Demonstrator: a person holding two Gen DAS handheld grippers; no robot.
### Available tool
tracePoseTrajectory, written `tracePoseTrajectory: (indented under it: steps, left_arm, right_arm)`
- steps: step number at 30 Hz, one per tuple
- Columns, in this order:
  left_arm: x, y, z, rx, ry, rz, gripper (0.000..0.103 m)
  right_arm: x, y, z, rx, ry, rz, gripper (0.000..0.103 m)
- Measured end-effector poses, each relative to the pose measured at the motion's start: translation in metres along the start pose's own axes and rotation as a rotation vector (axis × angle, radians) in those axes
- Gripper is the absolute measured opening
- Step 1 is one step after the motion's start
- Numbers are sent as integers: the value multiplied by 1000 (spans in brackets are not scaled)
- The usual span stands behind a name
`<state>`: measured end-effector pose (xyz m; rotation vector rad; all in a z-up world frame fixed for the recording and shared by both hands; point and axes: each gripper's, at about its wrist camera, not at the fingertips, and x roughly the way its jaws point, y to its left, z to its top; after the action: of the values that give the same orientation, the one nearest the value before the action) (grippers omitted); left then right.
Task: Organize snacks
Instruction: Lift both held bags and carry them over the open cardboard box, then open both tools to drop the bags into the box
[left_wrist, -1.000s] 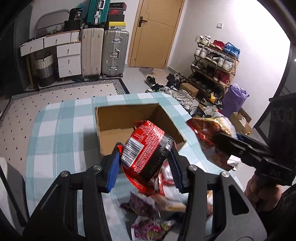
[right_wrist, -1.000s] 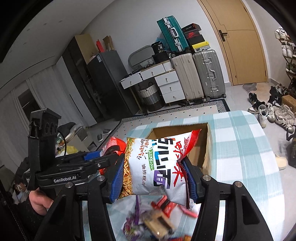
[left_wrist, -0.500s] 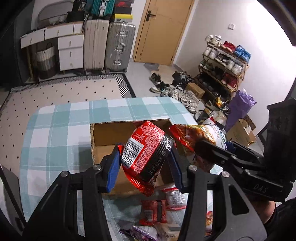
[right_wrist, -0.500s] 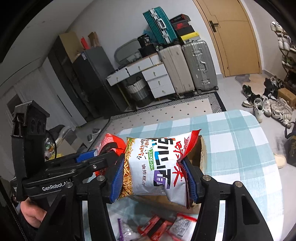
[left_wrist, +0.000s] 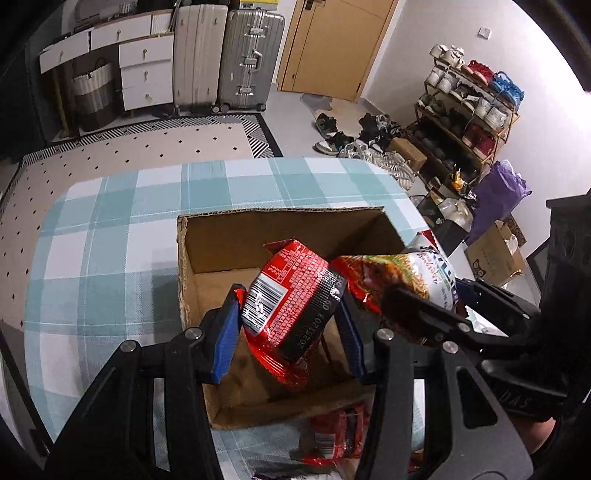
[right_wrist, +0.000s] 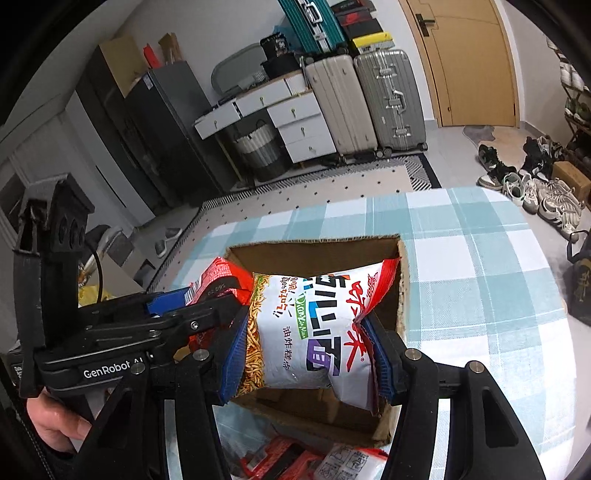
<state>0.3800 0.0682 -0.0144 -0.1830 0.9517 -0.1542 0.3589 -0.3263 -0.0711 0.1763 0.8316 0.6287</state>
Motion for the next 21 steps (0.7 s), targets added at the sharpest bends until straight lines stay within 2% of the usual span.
tracePoseTrajectory:
  steps: [2,3,4,6,10,21]
  left_arm:
    - [4,4,1,-14,1,2,47]
    - [7,6,2,-23,11,6,54]
    - [10,8,4,-31,21,14,65]
    - [8,8,3,-25,17,20,75]
    - [-5,8,1,-17,-22,32,75]
    - [-57,-11,-14,17,-94,74,75]
  right_arm:
    - [7,-2,1,-3,10,-12,59]
    - [8,-4,1,2,12,-12,59]
    - [10,-6,2,11,13,-9,60]
    - [9,-12,3,35,-2,-7,64]
    - [-5,-13,3,24,-45,-18,75]
    - [-58,11,2,-34,-129,-8,75]
